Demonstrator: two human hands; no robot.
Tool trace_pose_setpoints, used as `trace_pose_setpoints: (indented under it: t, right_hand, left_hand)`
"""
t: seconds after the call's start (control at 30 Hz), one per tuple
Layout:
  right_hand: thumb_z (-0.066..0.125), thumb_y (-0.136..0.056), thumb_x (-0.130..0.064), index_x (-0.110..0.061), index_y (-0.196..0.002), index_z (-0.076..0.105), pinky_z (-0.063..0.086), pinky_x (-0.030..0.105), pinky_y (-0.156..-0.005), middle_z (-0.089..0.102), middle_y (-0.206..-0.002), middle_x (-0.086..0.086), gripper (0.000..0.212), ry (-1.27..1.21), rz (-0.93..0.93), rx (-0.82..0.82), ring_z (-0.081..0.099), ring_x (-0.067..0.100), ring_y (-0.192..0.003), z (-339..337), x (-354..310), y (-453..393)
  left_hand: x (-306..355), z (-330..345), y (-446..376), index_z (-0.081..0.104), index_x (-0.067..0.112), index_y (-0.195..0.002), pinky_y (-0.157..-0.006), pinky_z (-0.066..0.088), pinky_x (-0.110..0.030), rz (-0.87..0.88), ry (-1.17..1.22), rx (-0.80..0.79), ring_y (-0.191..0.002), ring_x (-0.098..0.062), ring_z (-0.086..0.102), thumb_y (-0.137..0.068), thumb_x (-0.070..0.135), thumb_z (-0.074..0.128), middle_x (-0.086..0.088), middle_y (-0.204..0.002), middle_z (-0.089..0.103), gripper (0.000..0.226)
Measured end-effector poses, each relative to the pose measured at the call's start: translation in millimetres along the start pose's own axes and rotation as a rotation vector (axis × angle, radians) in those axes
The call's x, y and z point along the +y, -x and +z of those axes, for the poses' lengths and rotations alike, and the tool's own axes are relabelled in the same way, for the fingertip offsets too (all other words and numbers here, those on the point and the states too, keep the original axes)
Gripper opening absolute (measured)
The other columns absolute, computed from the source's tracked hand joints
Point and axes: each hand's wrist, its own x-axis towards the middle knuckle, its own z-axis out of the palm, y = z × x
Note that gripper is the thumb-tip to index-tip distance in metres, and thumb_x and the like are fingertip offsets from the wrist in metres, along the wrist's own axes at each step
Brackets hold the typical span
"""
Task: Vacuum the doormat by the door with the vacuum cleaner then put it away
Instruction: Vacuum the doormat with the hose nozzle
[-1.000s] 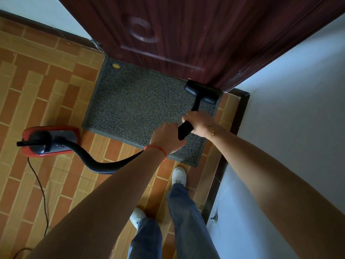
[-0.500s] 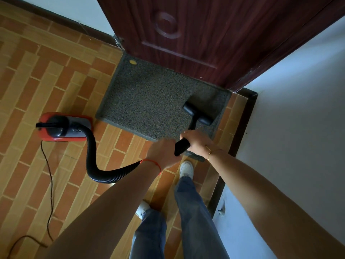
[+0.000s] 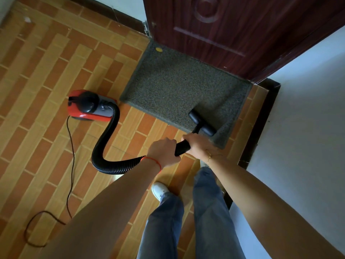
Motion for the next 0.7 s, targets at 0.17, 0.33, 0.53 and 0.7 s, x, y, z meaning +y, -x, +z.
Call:
trace_pose_setpoints:
  t: [0.17,0.33,0.53,0.7]
  right_hand:
    - [0.052,-0.089,-0.02,-0.014,-0.09,0.054,0.048,0.034,-0.057,0.063,-0.086,0.004,0.007,-0.009,0.033,0.014,0.063,0.027,-0.074,23,-48,2]
    - [0.053,-0.088,-0.016,-0.016,-0.081,0.047,0.038,0.032,-0.051,0.061,-0.082,0.004,0.009,-0.016,-0.018,-0.009,0.061,0.026,-0.071,27,-90,-6]
    - [0.051,-0.09,-0.017,-0.014,-0.082,0.05,0.052,0.039,-0.057,0.06,-0.08,0.003,0.009,0.025,-0.066,-0.007,0.061,0.027,-0.07,21,-134,-25]
    - [0.05,-0.09,-0.016,-0.015,-0.089,0.056,0.046,0.032,-0.052,0.063,-0.086,0.003,0.006,0.093,-0.128,0.009,0.062,0.025,-0.072,13,-152,-50]
  left_hand:
    - [-36,14,35,0.054,0.019,-0.096,-0.046,0.035,-0.025,-0.018,0.006,0.003,-0.057,-0.016,0.05,-0.083,0.032,0.056,0.004,-0.068,0.047,0.019]
    - [-72,17,60,0.052,0.019,-0.093,-0.045,0.036,-0.025,-0.051,0.029,0.019,-0.055,-0.014,0.049,-0.083,0.031,0.055,0.003,-0.068,0.049,0.016]
    - [-109,11,77,0.056,0.019,-0.1,-0.048,0.041,-0.027,-0.099,0.035,0.05,-0.059,-0.016,0.054,-0.085,0.035,0.055,0.001,-0.074,0.055,0.023]
    - [-131,5,77,0.056,0.018,-0.104,-0.053,0.045,-0.028,-0.149,0.075,0.088,-0.063,-0.017,0.055,-0.085,0.035,0.056,0.001,-0.077,0.053,0.026]
